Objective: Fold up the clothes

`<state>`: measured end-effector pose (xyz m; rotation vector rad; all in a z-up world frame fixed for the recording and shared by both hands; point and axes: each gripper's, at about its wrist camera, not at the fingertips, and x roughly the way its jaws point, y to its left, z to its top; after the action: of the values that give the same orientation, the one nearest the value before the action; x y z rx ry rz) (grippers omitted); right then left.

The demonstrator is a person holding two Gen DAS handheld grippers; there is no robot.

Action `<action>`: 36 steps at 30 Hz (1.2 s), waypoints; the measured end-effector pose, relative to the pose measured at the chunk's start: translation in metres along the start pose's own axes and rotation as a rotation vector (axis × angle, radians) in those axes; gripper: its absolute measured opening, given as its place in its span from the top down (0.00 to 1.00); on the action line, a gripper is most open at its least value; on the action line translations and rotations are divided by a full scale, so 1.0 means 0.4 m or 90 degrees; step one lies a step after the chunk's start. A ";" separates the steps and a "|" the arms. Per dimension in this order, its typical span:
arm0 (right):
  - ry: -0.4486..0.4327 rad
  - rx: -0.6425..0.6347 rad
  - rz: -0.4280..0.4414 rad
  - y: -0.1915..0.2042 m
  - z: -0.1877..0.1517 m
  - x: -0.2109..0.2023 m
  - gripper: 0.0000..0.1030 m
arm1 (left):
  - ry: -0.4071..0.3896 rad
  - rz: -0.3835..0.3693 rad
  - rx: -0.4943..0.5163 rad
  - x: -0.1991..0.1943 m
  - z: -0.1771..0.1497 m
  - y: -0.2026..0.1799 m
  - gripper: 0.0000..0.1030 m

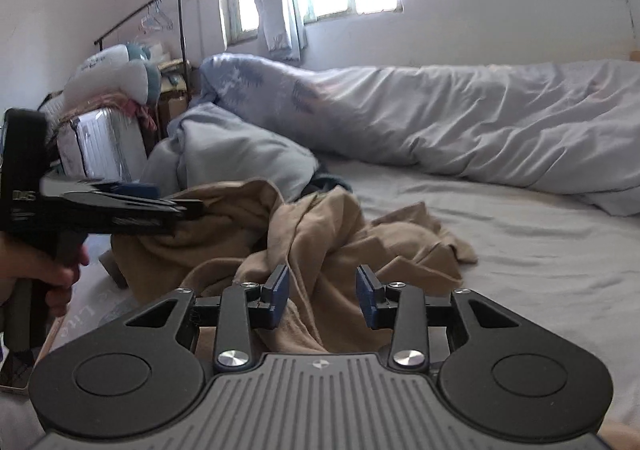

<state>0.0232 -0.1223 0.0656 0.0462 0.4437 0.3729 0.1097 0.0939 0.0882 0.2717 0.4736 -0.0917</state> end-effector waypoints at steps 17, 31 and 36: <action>0.069 0.002 -0.049 0.078 -0.002 0.113 0.98 | -0.101 -0.051 -0.261 -0.170 0.006 0.276 0.89; -0.212 0.333 -0.396 -0.320 0.045 -0.269 0.99 | -0.185 0.151 -0.478 -0.341 0.041 0.537 0.91; -0.237 0.491 -0.466 -0.445 -0.029 -0.359 0.99 | -0.102 0.224 -0.565 -0.304 -0.098 0.576 0.91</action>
<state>-0.0410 -0.3404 0.0919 0.6740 0.1886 -0.5395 0.0194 0.3288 0.1651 -0.5224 0.2649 0.4329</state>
